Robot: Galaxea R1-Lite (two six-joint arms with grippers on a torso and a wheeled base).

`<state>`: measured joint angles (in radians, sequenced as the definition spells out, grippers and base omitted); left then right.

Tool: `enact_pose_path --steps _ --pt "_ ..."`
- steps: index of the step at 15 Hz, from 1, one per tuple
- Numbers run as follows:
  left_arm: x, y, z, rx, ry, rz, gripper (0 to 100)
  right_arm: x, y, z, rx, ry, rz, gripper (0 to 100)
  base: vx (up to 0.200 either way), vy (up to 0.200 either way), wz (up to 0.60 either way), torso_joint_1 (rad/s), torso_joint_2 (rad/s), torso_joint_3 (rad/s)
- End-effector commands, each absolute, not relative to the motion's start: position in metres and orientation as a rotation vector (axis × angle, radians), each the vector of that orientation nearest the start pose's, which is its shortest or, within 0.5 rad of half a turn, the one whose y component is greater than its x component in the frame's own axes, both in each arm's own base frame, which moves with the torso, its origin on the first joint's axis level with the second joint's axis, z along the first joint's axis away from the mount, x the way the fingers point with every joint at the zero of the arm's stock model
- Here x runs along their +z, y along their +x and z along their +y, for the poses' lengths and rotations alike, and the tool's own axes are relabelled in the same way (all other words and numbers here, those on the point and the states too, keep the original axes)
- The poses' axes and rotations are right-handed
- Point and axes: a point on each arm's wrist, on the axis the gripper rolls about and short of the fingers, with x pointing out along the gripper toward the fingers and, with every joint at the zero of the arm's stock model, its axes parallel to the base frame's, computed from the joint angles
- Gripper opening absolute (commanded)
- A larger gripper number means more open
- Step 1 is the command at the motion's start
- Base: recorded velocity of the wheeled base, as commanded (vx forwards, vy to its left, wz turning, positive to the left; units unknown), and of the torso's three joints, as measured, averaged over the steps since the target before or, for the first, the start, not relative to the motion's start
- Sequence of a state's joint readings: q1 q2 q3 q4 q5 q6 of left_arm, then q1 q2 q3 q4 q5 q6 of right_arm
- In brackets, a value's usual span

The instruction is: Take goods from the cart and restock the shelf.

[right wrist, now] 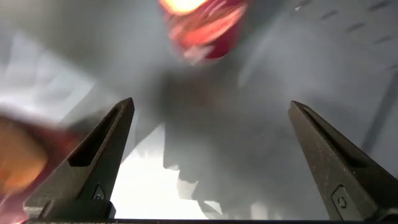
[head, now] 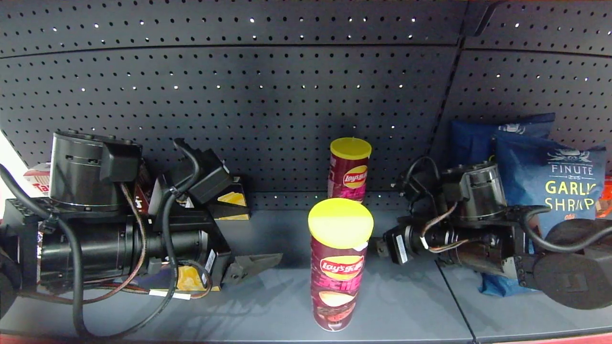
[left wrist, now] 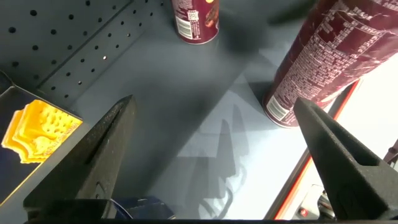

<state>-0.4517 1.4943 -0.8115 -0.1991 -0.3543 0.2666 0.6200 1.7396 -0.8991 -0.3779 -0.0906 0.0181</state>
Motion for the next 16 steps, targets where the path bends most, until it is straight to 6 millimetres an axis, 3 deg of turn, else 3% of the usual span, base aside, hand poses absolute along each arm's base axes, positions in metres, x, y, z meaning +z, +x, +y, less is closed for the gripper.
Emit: enact_pose_path --steps 1,7,12,16 --pt "0.201 0.221 -0.116 -0.851 0.271 0.388 100 0.174 0.270 0.179 0.471 -0.136 0.425 100 0.000 0.000 0.00 0.000 0.00 0.000" --pt "0.203 0.222 -0.116 -0.847 0.270 0.379 100 0.176 0.301 0.175 0.344 -0.132 0.398 100 0.000 0.000 0.00 0.000 0.00 0.000" --pt "0.203 0.226 -0.108 -0.818 0.267 0.380 100 0.171 0.315 0.174 0.323 -0.128 0.404 100 0.000 0.000 0.00 0.000 0.00 0.000" --pt "0.204 0.226 -0.108 -0.818 0.267 0.377 100 0.168 0.324 0.185 0.338 -0.130 0.400 100 0.000 0.000 0.00 0.000 0.00 0.000"
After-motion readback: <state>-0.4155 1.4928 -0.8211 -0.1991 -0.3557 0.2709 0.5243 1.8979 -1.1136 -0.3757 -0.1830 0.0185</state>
